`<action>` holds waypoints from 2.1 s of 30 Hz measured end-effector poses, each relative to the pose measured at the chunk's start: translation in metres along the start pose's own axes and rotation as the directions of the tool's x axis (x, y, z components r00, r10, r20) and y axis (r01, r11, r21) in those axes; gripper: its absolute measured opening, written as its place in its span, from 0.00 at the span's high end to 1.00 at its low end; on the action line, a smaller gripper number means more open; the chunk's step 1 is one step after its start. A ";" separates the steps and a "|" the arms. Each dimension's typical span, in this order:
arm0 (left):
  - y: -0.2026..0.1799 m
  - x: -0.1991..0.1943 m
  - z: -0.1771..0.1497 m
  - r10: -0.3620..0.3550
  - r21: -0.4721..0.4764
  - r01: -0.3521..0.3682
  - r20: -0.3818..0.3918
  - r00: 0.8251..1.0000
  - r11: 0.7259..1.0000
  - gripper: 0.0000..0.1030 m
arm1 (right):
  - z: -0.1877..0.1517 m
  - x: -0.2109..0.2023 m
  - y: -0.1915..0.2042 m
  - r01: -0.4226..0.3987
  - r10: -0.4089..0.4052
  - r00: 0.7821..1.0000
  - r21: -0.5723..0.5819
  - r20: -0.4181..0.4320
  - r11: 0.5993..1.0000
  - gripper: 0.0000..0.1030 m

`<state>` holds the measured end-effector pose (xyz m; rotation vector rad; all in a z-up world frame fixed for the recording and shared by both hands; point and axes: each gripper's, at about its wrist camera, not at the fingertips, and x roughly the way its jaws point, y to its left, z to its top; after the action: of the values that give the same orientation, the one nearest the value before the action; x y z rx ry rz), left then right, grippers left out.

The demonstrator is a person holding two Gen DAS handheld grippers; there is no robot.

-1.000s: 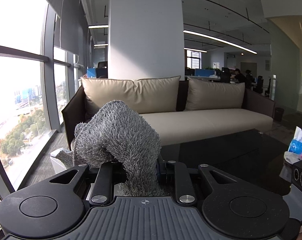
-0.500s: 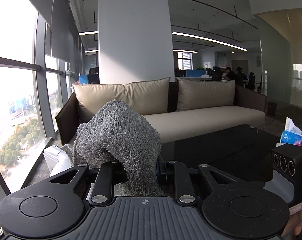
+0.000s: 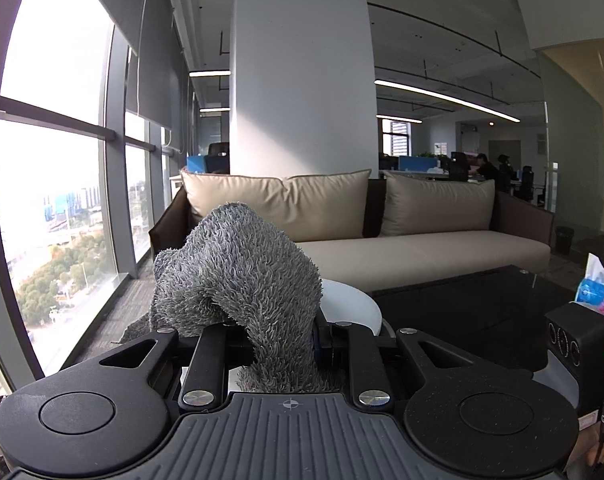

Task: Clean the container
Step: 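Slide the cloth down the kettle side with the left gripper while the right gripper holds the kettle, then pull the grey cloth away from the kettle with the left gripper while the right gripper holds the kettle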

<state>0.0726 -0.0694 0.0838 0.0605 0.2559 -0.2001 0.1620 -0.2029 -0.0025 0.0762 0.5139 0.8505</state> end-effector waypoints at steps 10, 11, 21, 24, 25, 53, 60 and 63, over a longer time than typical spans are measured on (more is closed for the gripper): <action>0.022 -0.015 -0.013 0.037 -0.074 -0.035 0.015 0.999 0.997 0.81 | -0.014 0.020 0.014 0.031 -0.031 0.999 -0.003 -0.035 1.000 0.03; 0.024 -0.016 -0.014 0.040 -0.082 -0.038 0.016 0.999 0.996 0.81 | -0.015 0.022 0.015 0.036 -0.036 0.999 -0.001 -0.036 0.999 0.03; 0.063 -0.028 -0.020 0.061 -0.169 -0.059 0.008 0.998 0.984 0.81 | -0.022 0.045 0.021 0.137 -0.135 0.990 0.077 -0.029 0.988 0.03; 0.070 -0.026 -0.024 0.061 -0.191 -0.060 -0.001 0.998 0.980 0.81 | -0.023 0.049 0.020 0.150 -0.149 0.989 0.096 -0.013 0.984 0.03; 0.072 -0.025 -0.026 0.060 -0.197 -0.059 -0.003 0.998 0.979 0.81 | -0.023 0.051 0.021 0.152 -0.152 0.988 0.097 -0.009 0.984 0.03; 0.114 0.003 -0.064 0.029 -0.263 -0.052 -0.088 0.996 0.963 0.81 | -0.018 0.062 0.016 0.216 -0.224 0.974 0.148 0.041 0.965 0.00; 0.123 0.006 -0.066 0.021 -0.274 -0.048 -0.100 0.995 0.960 0.81 | -0.008 0.066 0.001 0.252 -0.269 0.961 0.194 0.063 0.948 0.00; 0.127 0.007 -0.066 0.019 -0.274 -0.047 -0.103 0.994 0.961 0.81 | -0.008 0.068 -0.001 0.254 -0.272 0.960 0.199 0.069 0.946 0.00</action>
<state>0.0893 0.0590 0.0228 -0.2025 0.3802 -0.1263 0.1956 -0.1546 -0.0375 0.2165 0.5002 0.5317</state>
